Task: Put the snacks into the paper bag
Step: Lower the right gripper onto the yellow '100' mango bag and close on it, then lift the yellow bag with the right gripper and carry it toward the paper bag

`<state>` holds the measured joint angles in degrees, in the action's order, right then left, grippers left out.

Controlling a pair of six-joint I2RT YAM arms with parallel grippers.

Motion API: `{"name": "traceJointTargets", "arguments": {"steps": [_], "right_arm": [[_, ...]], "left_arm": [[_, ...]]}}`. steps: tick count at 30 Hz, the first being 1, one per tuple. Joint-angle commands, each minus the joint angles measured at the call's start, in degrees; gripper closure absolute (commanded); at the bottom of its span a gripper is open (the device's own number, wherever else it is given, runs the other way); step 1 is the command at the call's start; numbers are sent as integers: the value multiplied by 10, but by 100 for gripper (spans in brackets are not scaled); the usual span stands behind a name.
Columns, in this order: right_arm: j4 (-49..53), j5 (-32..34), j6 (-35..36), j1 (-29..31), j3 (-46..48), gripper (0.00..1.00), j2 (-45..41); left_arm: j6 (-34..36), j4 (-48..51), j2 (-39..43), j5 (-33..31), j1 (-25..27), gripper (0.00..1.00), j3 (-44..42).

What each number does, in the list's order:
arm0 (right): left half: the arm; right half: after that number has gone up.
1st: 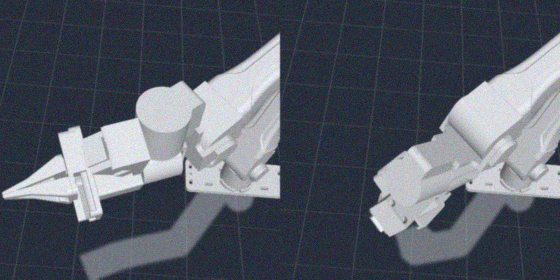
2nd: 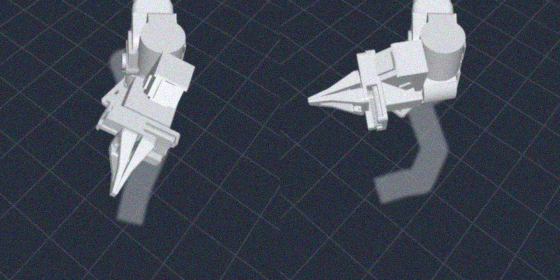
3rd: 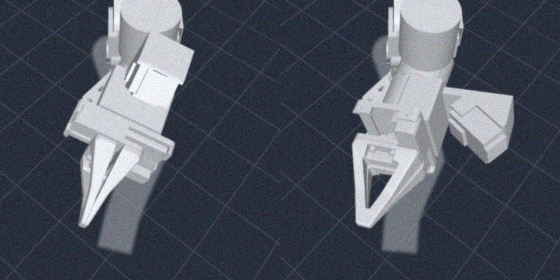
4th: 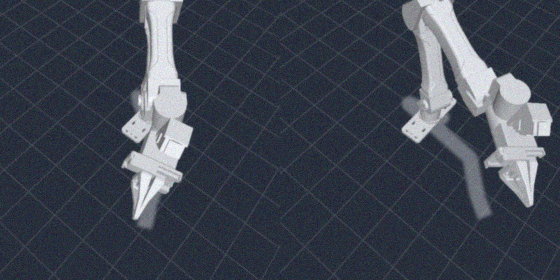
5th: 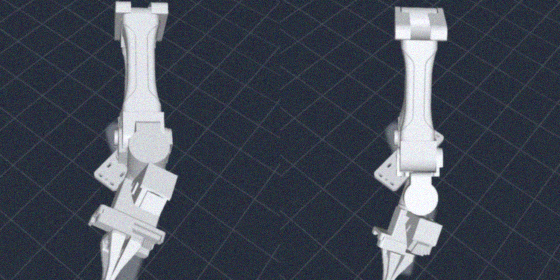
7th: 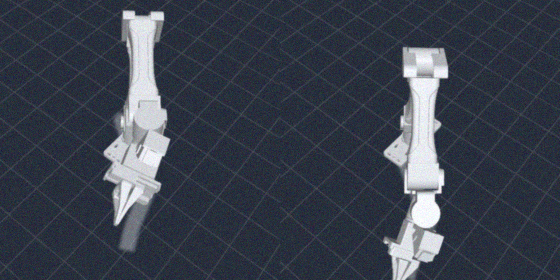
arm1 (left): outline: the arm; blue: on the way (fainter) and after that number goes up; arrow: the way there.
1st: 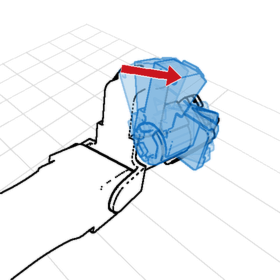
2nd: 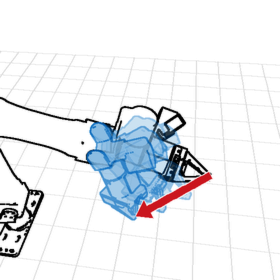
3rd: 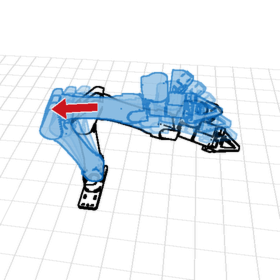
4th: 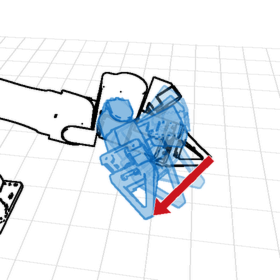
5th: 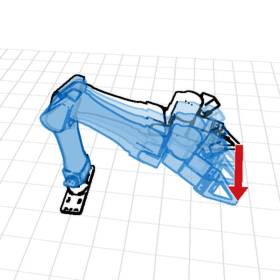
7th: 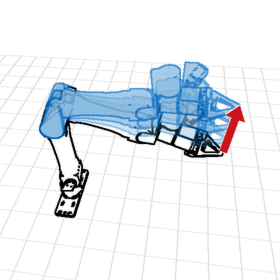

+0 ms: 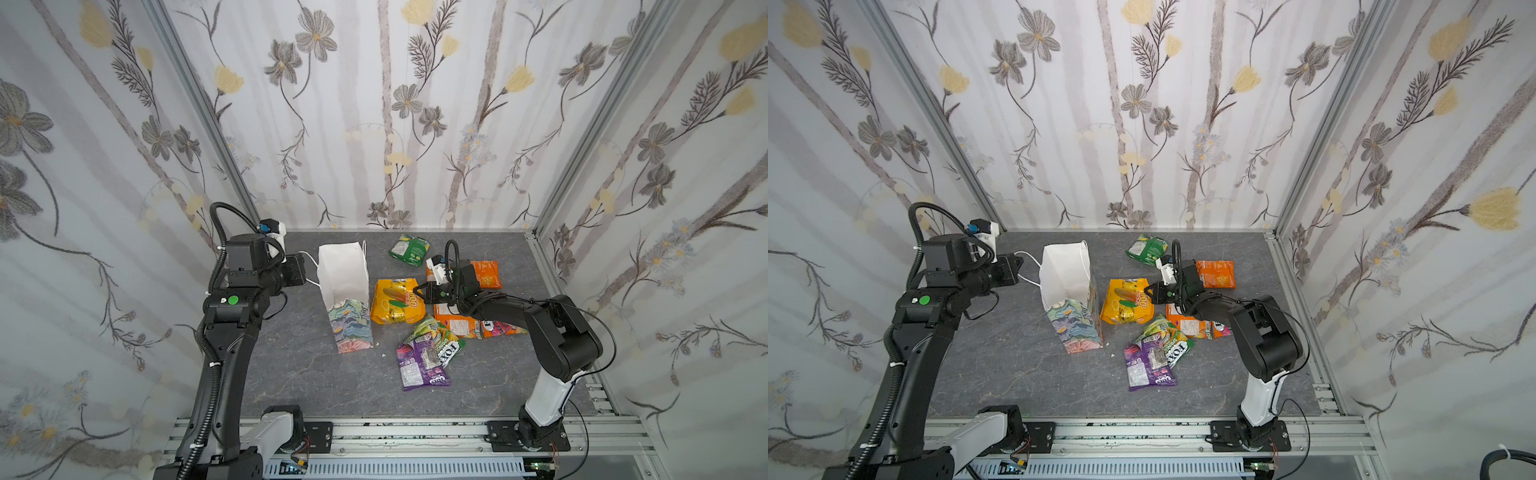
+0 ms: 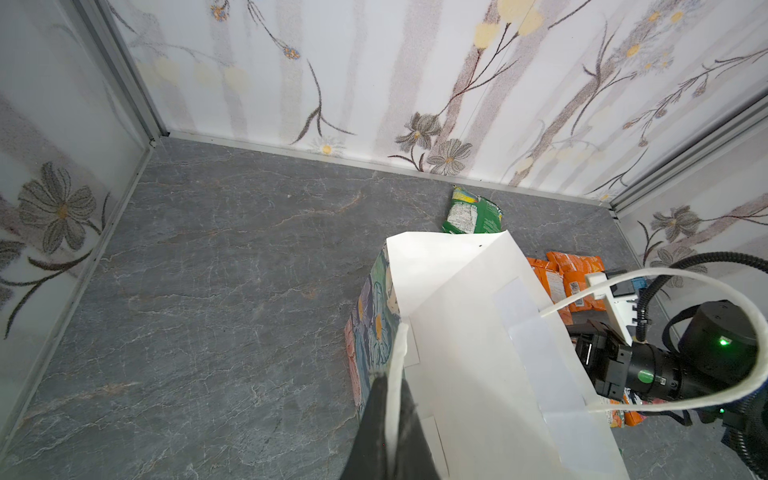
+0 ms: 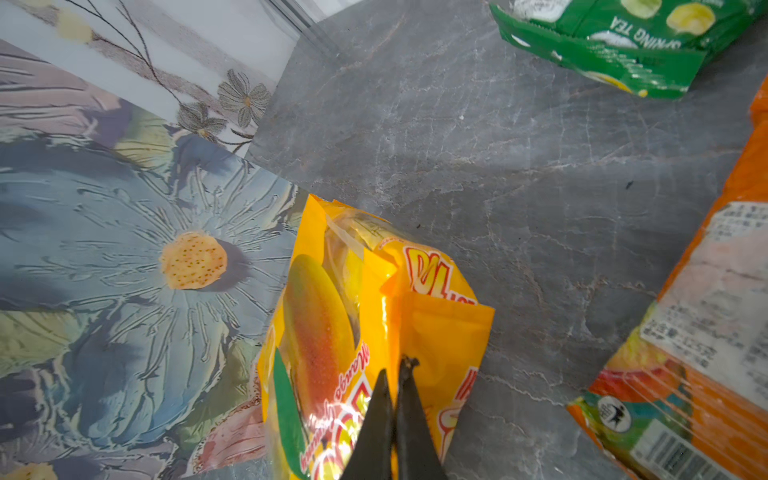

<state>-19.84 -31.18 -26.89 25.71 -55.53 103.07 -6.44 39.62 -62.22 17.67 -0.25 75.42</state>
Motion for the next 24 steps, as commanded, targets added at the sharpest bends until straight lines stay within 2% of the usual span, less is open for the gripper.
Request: {"name": "traceJointTargets", "arguments": {"steps": [1, 13, 24], "right_arm": [[-15, -15, -13, 0, -10, 100, -19], [-7, -39, -27, 2, -30, 100, -67], [-5, -42, -15, 4, -25, 100, -146]], "left_arm": [[2, -10, -4, 7, 0, 97, 2], [9, -15, 3, 6, 0, 100, 5], [10, -16, 3, 8, 0, 100, 3]]}}
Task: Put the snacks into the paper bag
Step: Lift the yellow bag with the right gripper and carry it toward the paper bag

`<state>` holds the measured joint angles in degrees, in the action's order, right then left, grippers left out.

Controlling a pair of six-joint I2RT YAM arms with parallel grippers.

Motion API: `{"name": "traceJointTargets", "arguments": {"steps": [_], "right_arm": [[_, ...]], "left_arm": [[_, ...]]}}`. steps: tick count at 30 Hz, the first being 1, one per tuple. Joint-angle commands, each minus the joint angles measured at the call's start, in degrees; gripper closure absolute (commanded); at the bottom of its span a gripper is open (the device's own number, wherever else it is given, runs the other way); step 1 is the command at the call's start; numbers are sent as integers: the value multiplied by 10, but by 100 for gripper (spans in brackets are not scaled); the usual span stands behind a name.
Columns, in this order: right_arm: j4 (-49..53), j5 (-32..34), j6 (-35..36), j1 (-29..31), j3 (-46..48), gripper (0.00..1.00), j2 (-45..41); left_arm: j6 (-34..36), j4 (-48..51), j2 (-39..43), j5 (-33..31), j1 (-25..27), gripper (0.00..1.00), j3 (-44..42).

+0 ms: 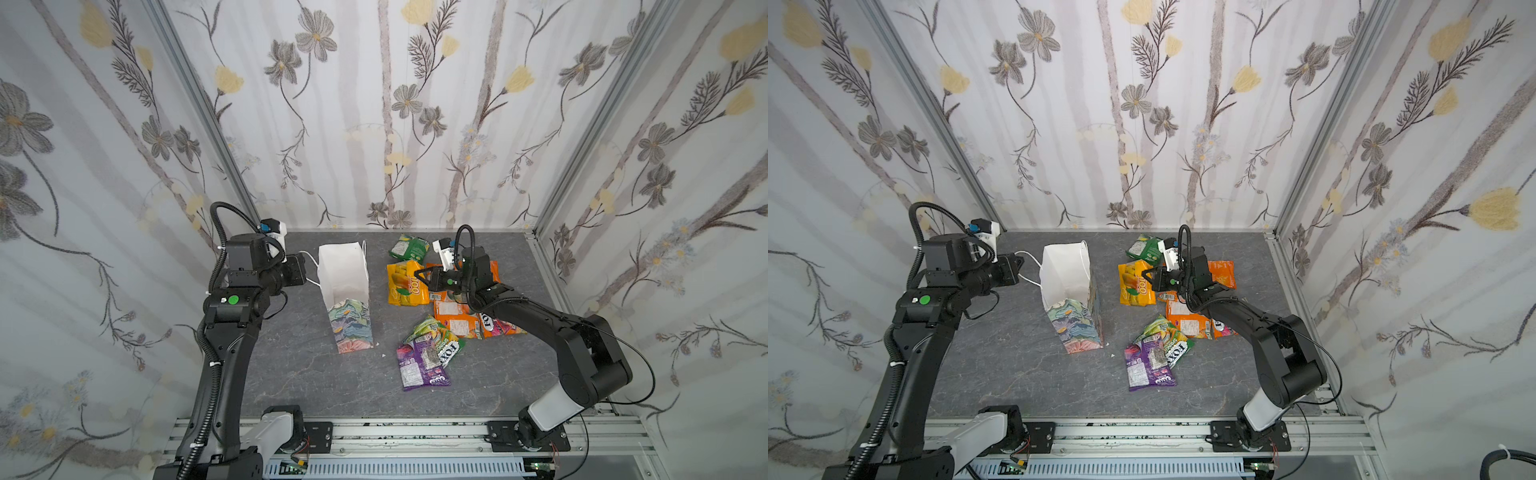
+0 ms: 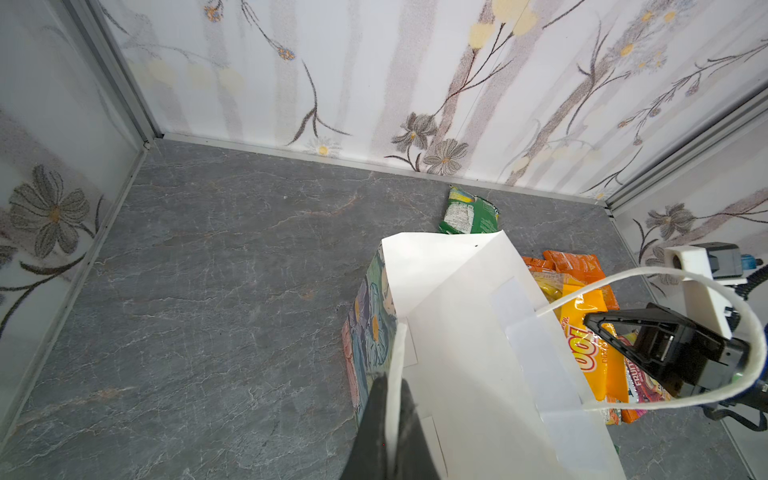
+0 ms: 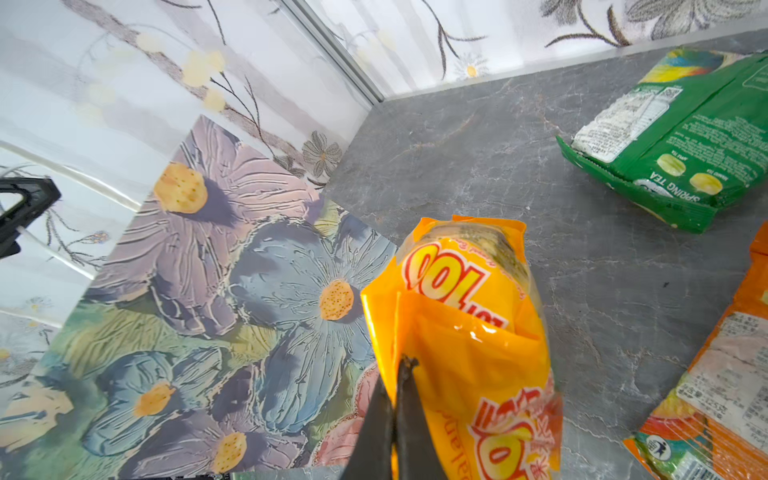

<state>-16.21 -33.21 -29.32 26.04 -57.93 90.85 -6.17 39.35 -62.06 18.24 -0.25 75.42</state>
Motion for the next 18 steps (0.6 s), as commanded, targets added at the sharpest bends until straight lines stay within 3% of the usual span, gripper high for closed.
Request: {"name": "traceJointTargets", "arguments": {"steps": [1, 18], "right_arm": [[-40, -20, 13, 1, -2, 100, -31], [1, 14, 56, 9, -25, 100, -124]], "left_arm": [[7, -13, 2, 1, 1, 100, 3], [4, -19, 17, 10, 2, 99, -6]]}}
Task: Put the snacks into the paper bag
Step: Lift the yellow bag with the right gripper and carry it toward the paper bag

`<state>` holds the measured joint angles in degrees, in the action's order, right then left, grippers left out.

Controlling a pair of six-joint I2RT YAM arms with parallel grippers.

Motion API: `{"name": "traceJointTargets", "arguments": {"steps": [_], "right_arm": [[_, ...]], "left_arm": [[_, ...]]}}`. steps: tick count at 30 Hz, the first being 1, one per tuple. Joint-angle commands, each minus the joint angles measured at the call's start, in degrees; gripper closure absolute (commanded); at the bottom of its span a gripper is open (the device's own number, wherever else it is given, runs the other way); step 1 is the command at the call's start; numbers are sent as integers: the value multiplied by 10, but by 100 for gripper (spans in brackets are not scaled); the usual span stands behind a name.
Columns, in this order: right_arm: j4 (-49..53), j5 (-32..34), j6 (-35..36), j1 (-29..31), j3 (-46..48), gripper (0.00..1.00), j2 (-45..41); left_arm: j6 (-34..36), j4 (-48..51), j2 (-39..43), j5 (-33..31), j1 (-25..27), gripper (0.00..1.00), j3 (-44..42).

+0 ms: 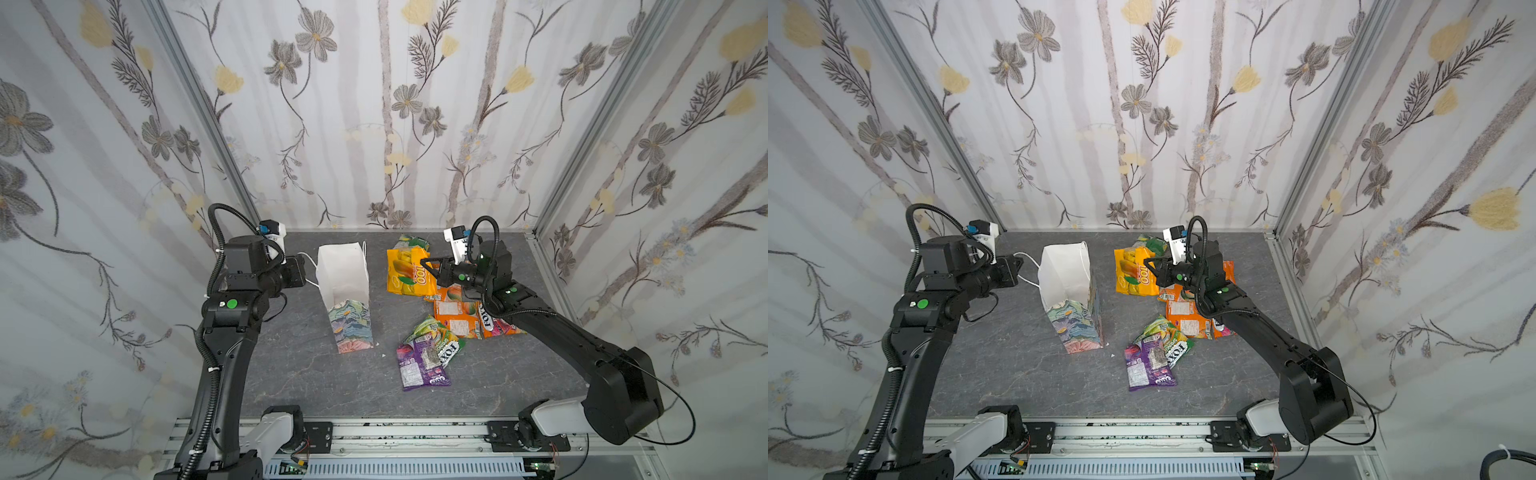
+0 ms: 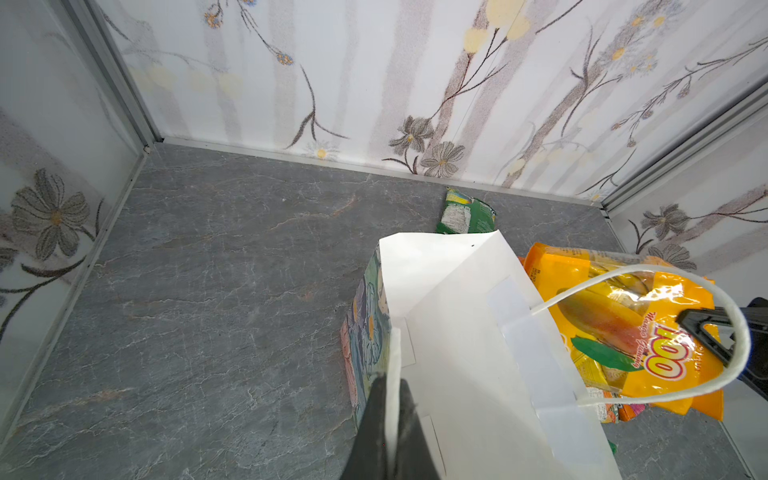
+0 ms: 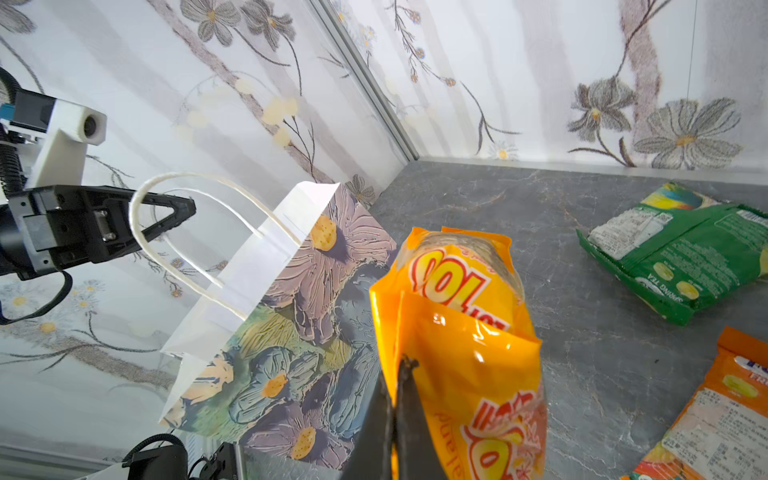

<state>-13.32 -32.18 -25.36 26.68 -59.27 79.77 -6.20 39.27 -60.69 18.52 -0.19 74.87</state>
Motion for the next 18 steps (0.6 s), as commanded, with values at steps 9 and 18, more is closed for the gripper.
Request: {"name": "traceJointTargets", "arguments": {"steps": [9, 18], "right_arm": [[-9, 23, 37, 8, -41, 100, -40], [32, 32, 44, 14, -104, 100, -43]], "left_arm": [[4, -19, 1, 7, 4, 98, 3], [3, -21, -4, 10, 4, 99, 5]]}}
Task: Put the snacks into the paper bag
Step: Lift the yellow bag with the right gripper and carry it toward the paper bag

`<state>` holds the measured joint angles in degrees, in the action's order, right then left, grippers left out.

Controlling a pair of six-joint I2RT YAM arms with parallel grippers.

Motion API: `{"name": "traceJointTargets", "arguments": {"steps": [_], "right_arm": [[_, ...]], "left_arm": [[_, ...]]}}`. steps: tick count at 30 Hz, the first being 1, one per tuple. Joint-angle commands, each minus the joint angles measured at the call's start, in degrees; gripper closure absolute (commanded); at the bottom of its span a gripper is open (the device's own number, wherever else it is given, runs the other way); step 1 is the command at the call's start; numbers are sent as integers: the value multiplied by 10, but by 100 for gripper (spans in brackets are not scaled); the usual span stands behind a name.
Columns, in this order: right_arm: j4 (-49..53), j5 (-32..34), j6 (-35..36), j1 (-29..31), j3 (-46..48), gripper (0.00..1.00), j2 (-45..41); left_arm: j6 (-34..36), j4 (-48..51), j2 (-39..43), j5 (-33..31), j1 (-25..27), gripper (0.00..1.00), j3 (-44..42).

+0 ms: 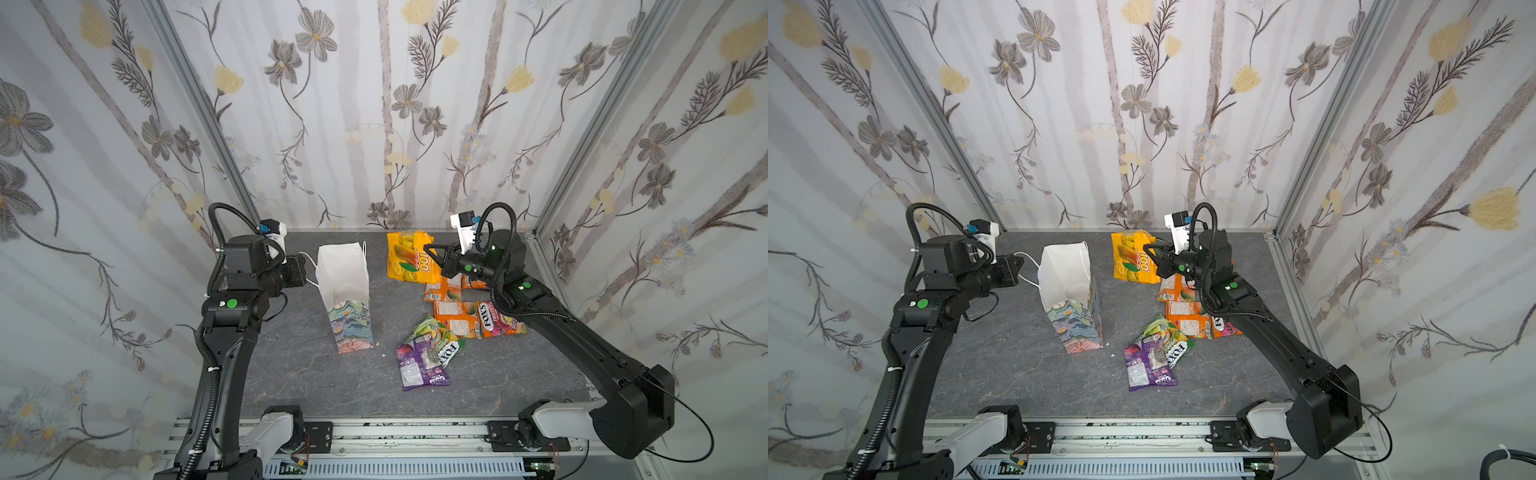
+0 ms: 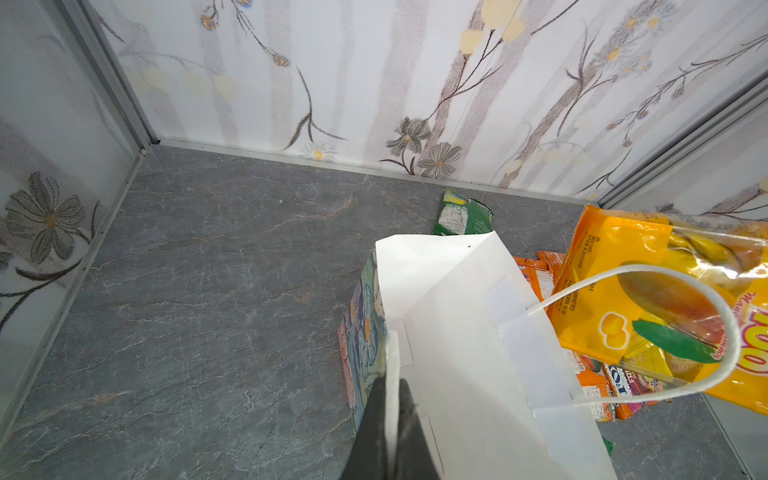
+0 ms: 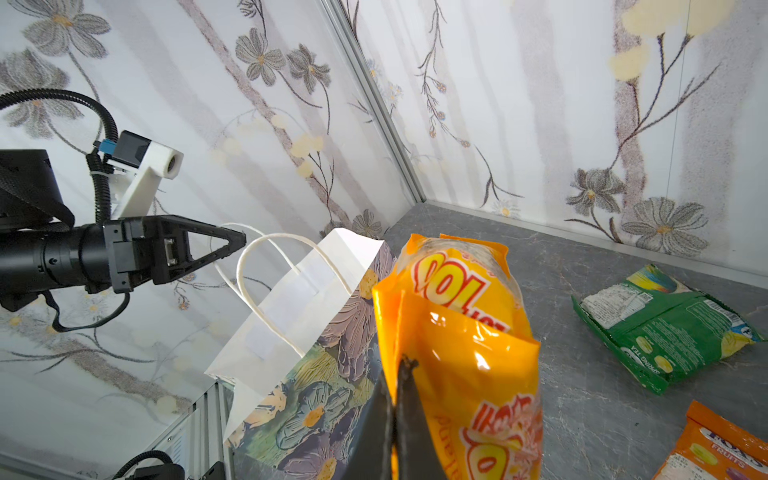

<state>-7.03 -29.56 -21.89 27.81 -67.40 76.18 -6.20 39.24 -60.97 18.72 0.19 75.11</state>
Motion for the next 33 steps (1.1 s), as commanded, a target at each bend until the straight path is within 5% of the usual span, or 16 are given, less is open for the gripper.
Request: {"name": "traceJointTargets", "arguments": {"steps": [1, 33], "right_arm": [[-21, 6, 12, 3, -34, 100, -6], [38, 168, 23, 133, -275, 100, 32]], "left_arm": [[2, -21, -1, 9, 1, 99, 2], [7, -37, 1, 40, 7, 100, -2]]}}
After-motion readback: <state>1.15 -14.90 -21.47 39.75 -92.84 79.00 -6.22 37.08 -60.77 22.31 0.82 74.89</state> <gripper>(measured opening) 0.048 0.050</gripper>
